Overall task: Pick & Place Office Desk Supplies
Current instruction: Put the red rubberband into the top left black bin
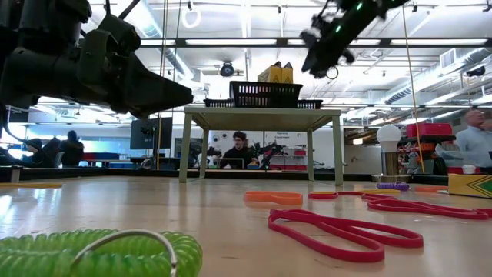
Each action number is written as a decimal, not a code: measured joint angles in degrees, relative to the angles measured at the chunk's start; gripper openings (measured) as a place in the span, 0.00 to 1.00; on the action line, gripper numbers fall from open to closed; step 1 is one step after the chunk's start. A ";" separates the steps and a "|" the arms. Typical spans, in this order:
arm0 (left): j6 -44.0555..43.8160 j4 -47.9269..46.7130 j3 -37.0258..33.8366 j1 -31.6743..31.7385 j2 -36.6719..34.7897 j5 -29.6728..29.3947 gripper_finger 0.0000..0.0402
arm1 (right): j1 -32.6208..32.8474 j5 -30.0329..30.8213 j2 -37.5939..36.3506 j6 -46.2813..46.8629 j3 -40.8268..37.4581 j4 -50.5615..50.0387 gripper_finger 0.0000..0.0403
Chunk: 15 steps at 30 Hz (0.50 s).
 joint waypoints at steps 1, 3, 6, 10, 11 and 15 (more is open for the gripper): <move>0.00 -0.15 0.00 0.00 0.00 0.02 0.35 | 1.71 -0.20 -1.81 -0.80 -0.25 -1.51 0.36; 0.00 -0.19 0.00 -0.03 0.00 0.01 0.35 | 5.49 -1.36 -5.44 -2.04 -1.65 -4.50 0.28; -0.07 -0.18 0.00 -0.04 0.00 0.24 0.35 | 12.59 -1.60 -10.52 -1.61 -5.77 -6.70 0.13; -0.96 -0.40 0.02 -0.04 0.00 1.28 0.35 | 24.19 1.50 -16.23 0.96 -13.80 -4.34 0.03; -1.13 -0.47 0.14 -0.04 0.00 1.27 0.35 | 27.46 3.60 -17.02 1.99 -15.91 -3.07 0.03; -1.46 -1.30 1.69 -0.04 0.00 1.22 0.35 | 39.39 12.07 -17.73 5.94 -23.06 1.95 0.02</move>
